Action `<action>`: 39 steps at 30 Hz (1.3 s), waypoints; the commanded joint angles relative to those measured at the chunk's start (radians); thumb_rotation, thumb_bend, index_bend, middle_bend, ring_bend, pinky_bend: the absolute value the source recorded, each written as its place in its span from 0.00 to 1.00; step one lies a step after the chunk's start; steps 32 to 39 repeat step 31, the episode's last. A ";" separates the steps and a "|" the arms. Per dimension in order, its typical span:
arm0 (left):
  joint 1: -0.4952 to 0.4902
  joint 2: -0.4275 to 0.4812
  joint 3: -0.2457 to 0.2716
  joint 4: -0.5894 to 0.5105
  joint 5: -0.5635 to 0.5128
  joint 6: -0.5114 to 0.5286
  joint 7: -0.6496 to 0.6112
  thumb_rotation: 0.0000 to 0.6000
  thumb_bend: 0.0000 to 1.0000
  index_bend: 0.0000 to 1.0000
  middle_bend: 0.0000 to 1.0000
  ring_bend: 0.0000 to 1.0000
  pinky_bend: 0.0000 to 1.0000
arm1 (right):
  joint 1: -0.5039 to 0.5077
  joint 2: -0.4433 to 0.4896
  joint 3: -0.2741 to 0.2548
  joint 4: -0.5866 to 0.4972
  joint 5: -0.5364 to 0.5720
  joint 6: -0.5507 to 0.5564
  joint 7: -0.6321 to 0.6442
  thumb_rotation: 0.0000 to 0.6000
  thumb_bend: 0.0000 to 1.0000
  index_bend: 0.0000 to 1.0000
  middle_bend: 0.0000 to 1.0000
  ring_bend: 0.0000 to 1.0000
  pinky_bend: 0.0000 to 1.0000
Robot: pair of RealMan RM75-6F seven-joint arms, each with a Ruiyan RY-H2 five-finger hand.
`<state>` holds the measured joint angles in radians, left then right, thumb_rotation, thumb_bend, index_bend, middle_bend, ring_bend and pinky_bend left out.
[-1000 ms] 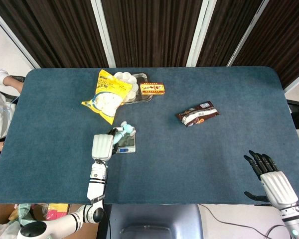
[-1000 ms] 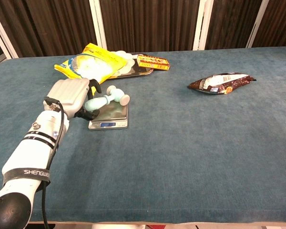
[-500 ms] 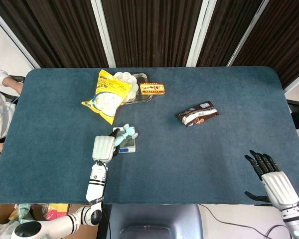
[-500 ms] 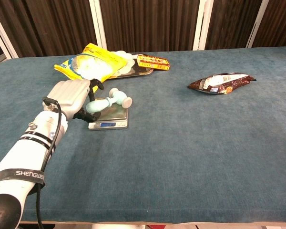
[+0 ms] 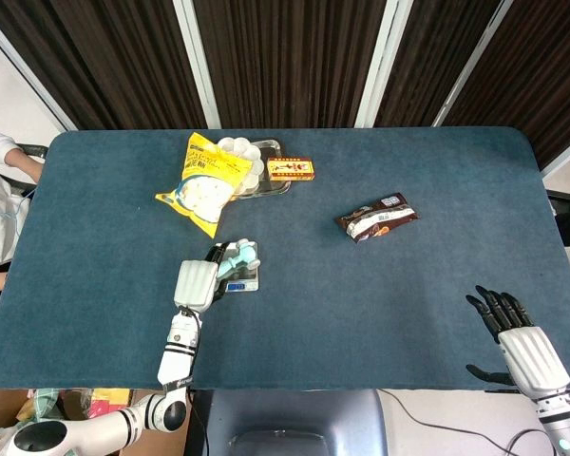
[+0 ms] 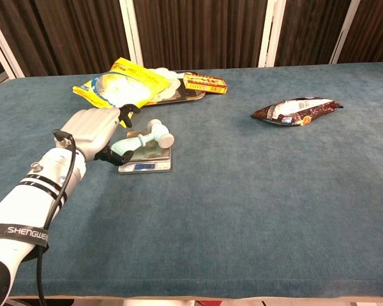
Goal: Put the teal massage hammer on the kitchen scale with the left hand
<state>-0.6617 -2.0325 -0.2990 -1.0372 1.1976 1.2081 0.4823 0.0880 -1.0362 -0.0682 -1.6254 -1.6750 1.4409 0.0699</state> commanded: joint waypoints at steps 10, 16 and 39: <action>0.120 0.215 0.139 -0.249 0.202 0.181 -0.157 1.00 0.32 0.13 0.24 0.46 0.65 | -0.006 -0.001 -0.004 0.002 -0.014 0.012 -0.006 1.00 0.14 0.00 0.00 0.00 0.00; 0.260 0.497 0.296 -0.404 0.216 0.176 -0.280 1.00 0.33 0.07 0.11 0.05 0.19 | -0.004 -0.011 -0.007 -0.001 -0.014 0.001 -0.033 1.00 0.14 0.00 0.00 0.00 0.00; 0.461 0.647 0.411 -0.240 0.373 0.378 -0.509 1.00 0.33 0.00 0.00 0.00 0.02 | -0.014 -0.059 0.005 -0.040 0.022 -0.013 -0.197 1.00 0.14 0.00 0.00 0.00 0.00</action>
